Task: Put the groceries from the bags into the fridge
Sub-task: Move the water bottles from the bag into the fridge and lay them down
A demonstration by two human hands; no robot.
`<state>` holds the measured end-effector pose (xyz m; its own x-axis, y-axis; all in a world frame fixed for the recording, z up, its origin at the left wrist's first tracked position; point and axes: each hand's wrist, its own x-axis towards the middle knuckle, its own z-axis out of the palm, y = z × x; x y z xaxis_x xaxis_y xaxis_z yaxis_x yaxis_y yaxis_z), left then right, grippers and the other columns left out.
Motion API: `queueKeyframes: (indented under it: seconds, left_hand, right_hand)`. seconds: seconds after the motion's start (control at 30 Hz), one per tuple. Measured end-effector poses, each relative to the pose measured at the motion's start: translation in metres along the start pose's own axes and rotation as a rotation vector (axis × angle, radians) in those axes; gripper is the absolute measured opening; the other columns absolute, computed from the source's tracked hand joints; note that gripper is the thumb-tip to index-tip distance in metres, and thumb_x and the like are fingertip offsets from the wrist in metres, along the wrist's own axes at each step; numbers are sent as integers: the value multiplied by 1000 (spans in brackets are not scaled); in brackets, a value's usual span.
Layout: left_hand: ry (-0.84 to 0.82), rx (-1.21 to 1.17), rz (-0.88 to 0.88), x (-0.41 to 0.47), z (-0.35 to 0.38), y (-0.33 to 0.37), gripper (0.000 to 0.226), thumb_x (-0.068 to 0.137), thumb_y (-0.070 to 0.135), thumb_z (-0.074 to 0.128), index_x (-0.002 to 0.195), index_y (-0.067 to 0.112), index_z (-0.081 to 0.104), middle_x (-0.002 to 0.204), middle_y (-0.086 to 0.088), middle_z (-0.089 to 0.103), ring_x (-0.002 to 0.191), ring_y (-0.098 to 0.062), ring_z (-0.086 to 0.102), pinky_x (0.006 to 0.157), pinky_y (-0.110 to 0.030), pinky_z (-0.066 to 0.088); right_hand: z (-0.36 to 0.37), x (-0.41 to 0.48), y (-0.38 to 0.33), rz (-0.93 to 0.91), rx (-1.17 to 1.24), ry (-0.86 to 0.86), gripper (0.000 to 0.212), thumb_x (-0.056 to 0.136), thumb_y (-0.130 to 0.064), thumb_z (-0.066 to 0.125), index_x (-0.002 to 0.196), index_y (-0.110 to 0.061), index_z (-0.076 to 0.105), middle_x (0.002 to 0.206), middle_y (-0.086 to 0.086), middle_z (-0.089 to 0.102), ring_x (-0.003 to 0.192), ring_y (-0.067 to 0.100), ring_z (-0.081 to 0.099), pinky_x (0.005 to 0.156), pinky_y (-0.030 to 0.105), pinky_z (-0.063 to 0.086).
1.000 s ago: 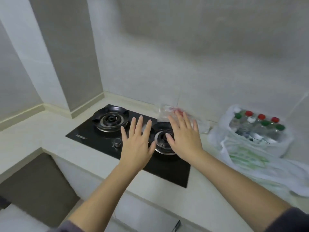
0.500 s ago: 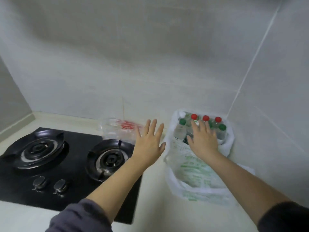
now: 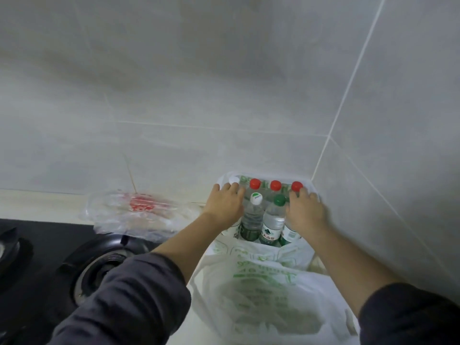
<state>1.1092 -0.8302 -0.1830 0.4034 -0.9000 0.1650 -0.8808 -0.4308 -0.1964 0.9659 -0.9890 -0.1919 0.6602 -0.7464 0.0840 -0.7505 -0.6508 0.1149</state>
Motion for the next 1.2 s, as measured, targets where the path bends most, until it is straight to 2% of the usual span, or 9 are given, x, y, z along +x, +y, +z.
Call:
queueKeyframes:
  seconds: [0.2, 0.3, 0.4, 0.57, 0.67, 0.77, 0.93, 1.03, 1.2]
  left_hand:
    - [-160, -96, -100, 22, 12, -7, 32, 103, 29, 33, 128, 12, 41, 113, -7, 57, 90, -27, 61, 67, -33, 40]
    - [-122, -38, -101, 27, 20, -8, 36, 104, 37, 28, 126, 13, 41, 101, -3, 64, 78, -23, 57, 80, -35, 36]
    - [-133, 4, -140, 30, 25, -5, 36, 104, 39, 26, 125, 13, 40, 81, 2, 55, 69, -21, 50, 96, -41, 31]
    - [-123, 17, -163, 27, 16, -3, 34, 102, 43, 28, 114, 15, 44, 59, 5, 44, 64, -21, 51, 104, -46, 21]
    - [-26, -37, -194, 22, -1, -2, 33, 99, 44, 33, 104, 15, 49, 63, 4, 49, 68, -22, 50, 103, -46, 21]
    - [109, -132, -282, 15, -33, -8, 34, 96, 46, 36, 97, 15, 50, 62, 4, 49, 65, -22, 51, 96, -44, 25]
    - [396, -326, -399, -14, -117, -26, 30, 86, 46, 48, 85, 16, 54, 60, 2, 58, 59, -19, 54, 80, -36, 22]
    - [532, -379, -443, -46, -164, -39, 26, 83, 44, 53, 82, 18, 55, 61, 3, 59, 61, -20, 56, 81, -35, 25]
    - [635, -385, -499, -112, -213, -59, 25, 83, 42, 54, 83, 17, 57, 66, 2, 61, 67, -23, 56, 79, -34, 24]
  right_hand:
    - [18, 26, 19, 38, 94, -120, 43, 95, -22, 43, 138, -19, 38, 124, 11, 53, 110, 31, 56, 74, 35, 43]
    - [25, 33, 24, 30, 53, -94, 34, 98, -23, 40, 131, -18, 40, 110, 9, 64, 100, 30, 62, 67, 31, 39]
    - [30, 36, 26, 28, 85, -54, 28, 99, -23, 38, 126, -16, 41, 104, 9, 65, 93, 31, 63, 65, 31, 38]
    - [28, 32, 25, 116, 278, -19, 34, 98, -37, 43, 124, -15, 45, 89, 5, 59, 77, 27, 57, 62, 31, 42]
    - [9, 25, 29, 198, 435, 84, 36, 91, -44, 53, 109, -13, 56, 92, 9, 65, 85, 32, 61, 69, 33, 51]
    - [-37, 16, 25, 227, 515, 225, 30, 84, -48, 58, 88, -18, 57, 79, 5, 63, 75, 29, 60, 64, 31, 49]
    - [-138, -11, -3, 37, 729, 477, 19, 80, -33, 62, 80, -14, 63, 72, 3, 64, 72, 27, 58, 76, 39, 49]
    - [-183, -35, -22, -33, 800, 558, 19, 78, -31, 63, 75, -13, 62, 69, 5, 62, 70, 29, 57, 63, 34, 46]
    - [-224, -85, -65, -127, 973, 555, 31, 75, -27, 65, 58, -15, 42, 55, -1, 43, 59, 22, 42, 48, 28, 27]
